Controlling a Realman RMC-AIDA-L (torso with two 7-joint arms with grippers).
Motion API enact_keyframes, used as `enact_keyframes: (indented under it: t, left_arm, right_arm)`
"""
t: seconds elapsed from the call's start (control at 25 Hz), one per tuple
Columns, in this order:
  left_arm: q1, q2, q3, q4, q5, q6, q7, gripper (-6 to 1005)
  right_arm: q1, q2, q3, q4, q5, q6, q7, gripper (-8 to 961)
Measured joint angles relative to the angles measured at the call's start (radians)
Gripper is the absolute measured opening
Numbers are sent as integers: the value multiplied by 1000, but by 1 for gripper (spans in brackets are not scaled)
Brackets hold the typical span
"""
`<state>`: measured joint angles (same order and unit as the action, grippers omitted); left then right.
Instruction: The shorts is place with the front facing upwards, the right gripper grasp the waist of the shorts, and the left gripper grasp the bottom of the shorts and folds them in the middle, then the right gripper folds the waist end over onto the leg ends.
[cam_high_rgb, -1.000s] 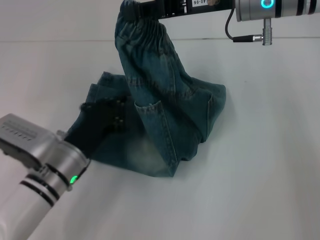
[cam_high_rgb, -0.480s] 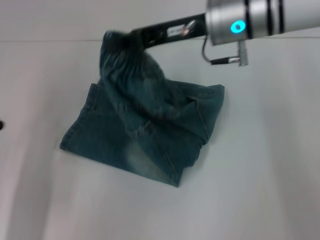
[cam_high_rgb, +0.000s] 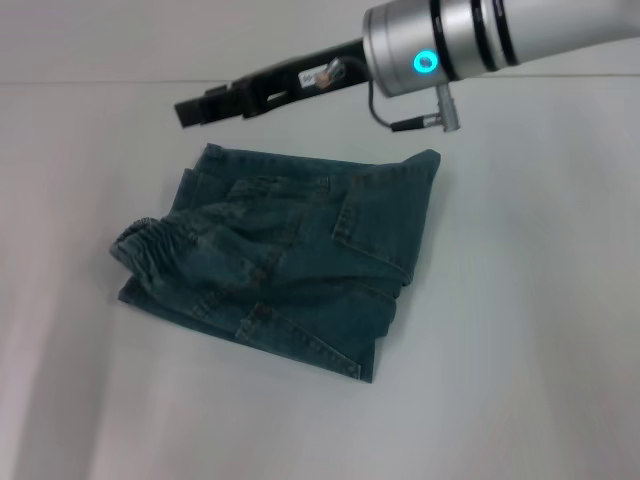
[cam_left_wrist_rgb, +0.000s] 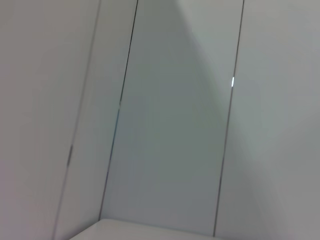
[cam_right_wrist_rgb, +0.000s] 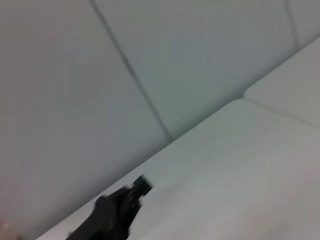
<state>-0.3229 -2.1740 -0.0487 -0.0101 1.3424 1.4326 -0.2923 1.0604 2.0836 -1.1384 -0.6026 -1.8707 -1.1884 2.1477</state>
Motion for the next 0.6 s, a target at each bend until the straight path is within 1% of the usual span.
enact_keyframes:
  t: [0.04, 0.12, 0.2, 0.24, 0.32, 0.36, 0.4, 0.44, 0.52, 0.6]
  left_arm:
    - [-1, 1, 7, 1, 0, 2, -1, 6]
    - [-3, 2, 58, 22, 9, 32, -32, 10]
    - [0, 4, 138, 83, 44, 74, -121, 15]
    - [3, 5, 183, 134, 75, 86, -192, 17]
    - [7, 11, 309, 297, 169, 99, -428, 22]
    - [9, 13, 349, 351, 206, 104, -513, 24]
    - [12, 14, 401, 421, 249, 114, -607, 43]
    - [15, 14, 447, 484, 289, 136, -689, 62]
    - [19, 15, 480, 553, 340, 193, -763, 100]
    - [16, 16, 501, 597, 385, 236, -800, 138]
  right_arm:
    - [-10, -3, 4, -10, -1, 6, -1, 418]
    - [-51, -5, 10, -62, 0, 6, -20, 473]
    - [-123, -2, 12, -153, 3, -14, -59, 527]
    - [-176, 0, 12, -218, 6, -29, -88, 555]
    - [-301, 2, 13, -339, 29, -80, -167, 609]
    - [-374, 2, 19, -394, 51, -109, -218, 654]
    - [-429, 0, 27, -429, 71, -127, -257, 699]
    - [-475, -4, 43, -446, 96, -150, -294, 745]
    - [-561, -12, 97, -455, 136, -213, -373, 835]
    - [-615, -20, 165, -433, 155, -308, -447, 870]
